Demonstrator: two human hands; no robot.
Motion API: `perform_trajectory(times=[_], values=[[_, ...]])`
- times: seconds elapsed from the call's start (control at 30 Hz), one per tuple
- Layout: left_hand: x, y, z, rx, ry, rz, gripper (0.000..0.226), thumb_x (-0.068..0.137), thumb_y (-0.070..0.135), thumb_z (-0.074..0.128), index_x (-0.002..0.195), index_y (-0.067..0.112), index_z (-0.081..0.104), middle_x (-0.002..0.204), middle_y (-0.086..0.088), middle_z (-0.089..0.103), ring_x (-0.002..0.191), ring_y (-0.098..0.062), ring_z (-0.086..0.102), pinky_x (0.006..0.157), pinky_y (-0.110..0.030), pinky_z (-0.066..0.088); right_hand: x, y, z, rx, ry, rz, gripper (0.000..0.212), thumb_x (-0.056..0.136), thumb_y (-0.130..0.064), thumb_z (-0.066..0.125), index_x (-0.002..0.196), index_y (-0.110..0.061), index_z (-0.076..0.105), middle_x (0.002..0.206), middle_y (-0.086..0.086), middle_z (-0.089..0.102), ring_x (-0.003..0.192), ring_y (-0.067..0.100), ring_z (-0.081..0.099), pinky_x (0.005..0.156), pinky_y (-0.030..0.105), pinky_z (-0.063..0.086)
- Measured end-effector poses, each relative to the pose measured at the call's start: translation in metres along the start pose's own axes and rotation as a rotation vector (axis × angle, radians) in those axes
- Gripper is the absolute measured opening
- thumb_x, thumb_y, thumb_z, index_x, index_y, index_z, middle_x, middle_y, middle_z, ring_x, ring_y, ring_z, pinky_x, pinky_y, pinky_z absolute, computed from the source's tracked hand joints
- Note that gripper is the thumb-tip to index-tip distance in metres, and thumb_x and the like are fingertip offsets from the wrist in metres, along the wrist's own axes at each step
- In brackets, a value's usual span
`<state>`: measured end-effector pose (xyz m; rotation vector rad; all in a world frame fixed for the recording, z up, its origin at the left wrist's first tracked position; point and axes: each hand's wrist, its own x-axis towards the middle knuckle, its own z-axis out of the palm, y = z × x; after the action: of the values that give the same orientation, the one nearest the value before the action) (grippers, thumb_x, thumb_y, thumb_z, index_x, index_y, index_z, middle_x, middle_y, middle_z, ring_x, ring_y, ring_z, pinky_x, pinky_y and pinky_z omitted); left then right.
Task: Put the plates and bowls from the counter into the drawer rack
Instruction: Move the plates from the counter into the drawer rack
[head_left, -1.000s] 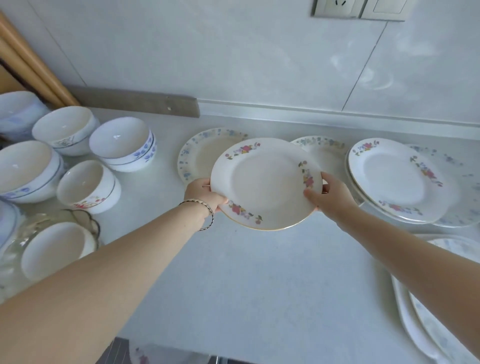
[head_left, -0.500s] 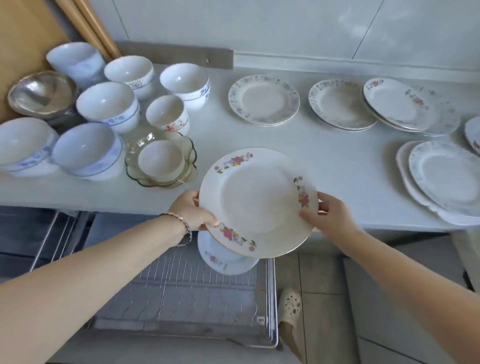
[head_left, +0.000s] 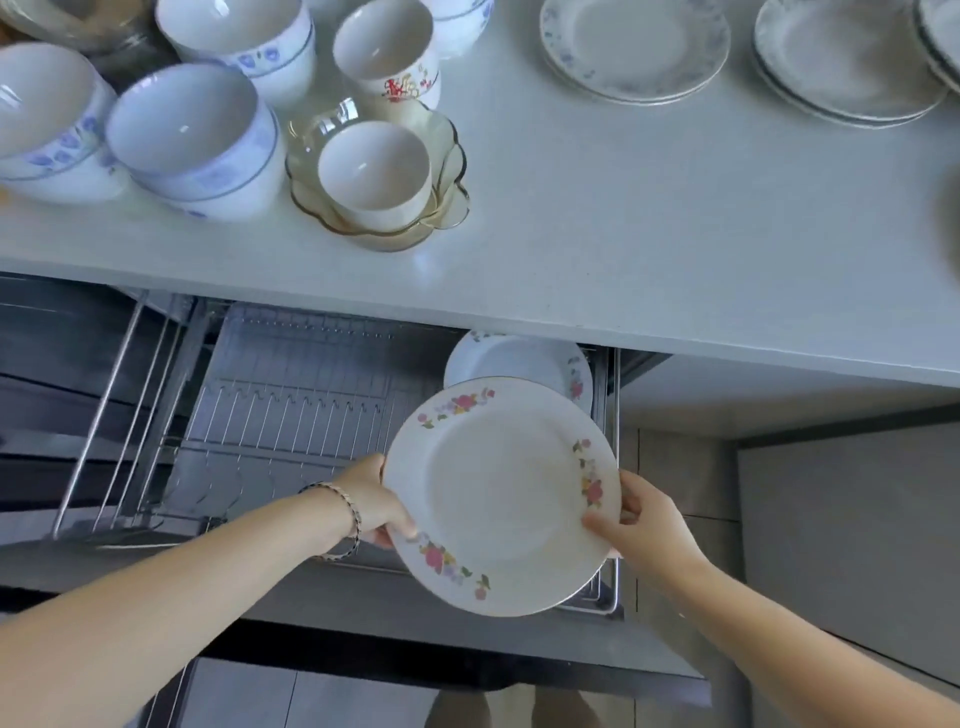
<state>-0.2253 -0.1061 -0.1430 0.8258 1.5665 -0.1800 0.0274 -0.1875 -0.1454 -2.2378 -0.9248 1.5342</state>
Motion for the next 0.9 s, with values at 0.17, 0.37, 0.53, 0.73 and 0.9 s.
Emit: perform_trajectory(times=[0.17,0.37,0.53,0.73,0.9], values=[[0.066,-0.004,0.002,0.028,0.099,-0.018,0.044,0.071,-0.016,0.067,0.106,0.006,0.051,0.114,-0.013,0.060,0.094,-0.026,0.060,0.071,-0.033,0.058,0.064,0.009,0.033,0.004,0.000,0.102,0.029,0.082,-0.007,0.063,0.110,-0.014,0.056,0.092,0.006,0.065,0.085,0.029,0.062,0.085,0.041,0.053],[0.139,0.012,-0.002,0.115,0.241,0.046,0.066,0.064,-0.010,0.075,0.123,0.005,0.050,0.124,-0.011,0.059,0.111,-0.030,0.059,0.092,-0.043,0.054,0.145,0.015,0.059,0.024,0.087,0.167,0.044,0.083,-0.013,0.056,0.127,-0.016,0.050,0.098,0.008,0.061,0.082,0.027,0.057,0.077,0.035,0.049],[0.176,0.030,-0.001,0.187,0.290,0.076,0.070,0.064,-0.007,0.077,0.127,0.006,0.050,0.129,-0.009,0.057,0.113,-0.029,0.058,0.095,-0.042,0.052,0.180,0.015,0.068,0.080,0.172,0.201,0.046,0.083,-0.014,0.054,0.129,-0.019,0.050,0.094,0.006,0.060,0.075,0.027,0.055,0.064,0.029,0.046],[0.195,0.047,0.008,0.210,0.315,0.089,0.066,0.066,-0.007,0.075,0.127,0.003,0.050,0.131,-0.011,0.056,0.120,-0.029,0.054,0.097,-0.035,0.048,0.194,0.014,0.063,0.065,0.217,0.277,0.057,0.086,-0.013,0.054,0.140,-0.021,0.037,0.114,0.013,0.065,0.092,0.029,0.061,0.082,0.033,0.048],[0.199,0.047,0.017,0.169,0.359,0.062,0.061,0.071,-0.008,0.070,0.128,0.003,0.051,0.132,-0.011,0.056,0.121,-0.029,0.053,0.096,-0.032,0.045,0.192,0.013,0.065,0.037,0.281,0.270,0.060,0.091,-0.010,0.049,0.146,-0.023,0.031,0.132,0.015,0.055,0.116,0.033,0.056,0.089,0.030,0.045]])
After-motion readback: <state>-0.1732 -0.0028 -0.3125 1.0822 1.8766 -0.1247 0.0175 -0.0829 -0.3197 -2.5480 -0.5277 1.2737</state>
